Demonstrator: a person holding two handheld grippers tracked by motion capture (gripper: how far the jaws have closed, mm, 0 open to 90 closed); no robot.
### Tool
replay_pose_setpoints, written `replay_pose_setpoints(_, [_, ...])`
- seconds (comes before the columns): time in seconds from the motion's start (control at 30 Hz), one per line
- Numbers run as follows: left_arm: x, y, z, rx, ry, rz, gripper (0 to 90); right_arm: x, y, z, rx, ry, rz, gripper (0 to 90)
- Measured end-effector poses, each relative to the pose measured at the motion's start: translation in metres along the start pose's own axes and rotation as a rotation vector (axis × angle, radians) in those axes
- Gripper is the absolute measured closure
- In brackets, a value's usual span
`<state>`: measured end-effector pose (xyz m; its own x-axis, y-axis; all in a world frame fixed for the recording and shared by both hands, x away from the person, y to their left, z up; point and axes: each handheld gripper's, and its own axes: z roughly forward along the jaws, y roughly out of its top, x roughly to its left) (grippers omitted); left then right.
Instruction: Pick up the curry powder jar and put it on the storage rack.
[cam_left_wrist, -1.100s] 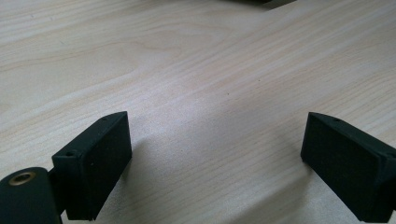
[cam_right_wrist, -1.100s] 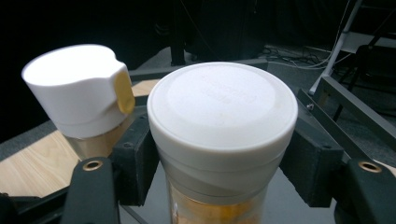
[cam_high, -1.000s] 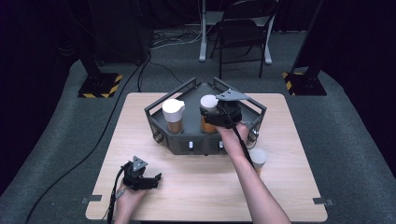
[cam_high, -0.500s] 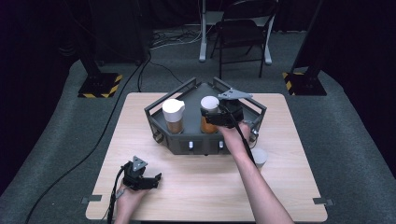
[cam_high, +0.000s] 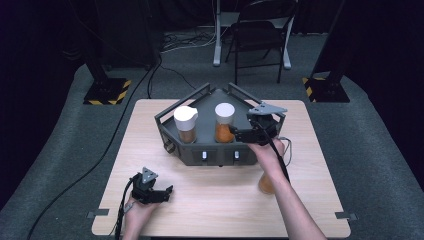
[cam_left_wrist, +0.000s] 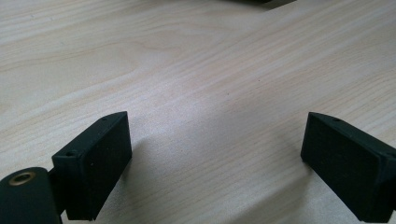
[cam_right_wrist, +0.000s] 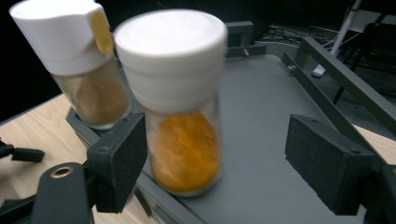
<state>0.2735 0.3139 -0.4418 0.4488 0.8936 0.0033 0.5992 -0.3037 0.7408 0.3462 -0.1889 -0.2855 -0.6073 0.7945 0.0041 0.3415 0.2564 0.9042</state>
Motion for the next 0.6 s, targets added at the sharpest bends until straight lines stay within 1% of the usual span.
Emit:
replay_pose_setpoints(0.17, [0.0, 0.0, 0.0, 0.0, 0.0, 0.0, 8.6, -0.012, -0.015, -0.016, -0.008, -0.023, 0.013, 20.3])
replay_pose_setpoints(0.37, [0.0, 0.0, 0.0, 0.0, 0.001, 0.0, 8.6, -0.023, -0.033, -0.034, -0.013, -0.059, 0.02, 19.8])
replay_pose_setpoints(0.43, [0.0, 0.0, 0.0, 0.0, 0.001, 0.0, 8.5, -0.026, -0.04, -0.039, -0.015, -0.078, 0.017, 19.6])
replay_pose_setpoints(0.6, [0.0, 0.0, 0.0, 0.0, 0.001, 0.0, 8.5, -0.035, -0.057, -0.051, -0.019, -0.109, 0.034, 19.3])
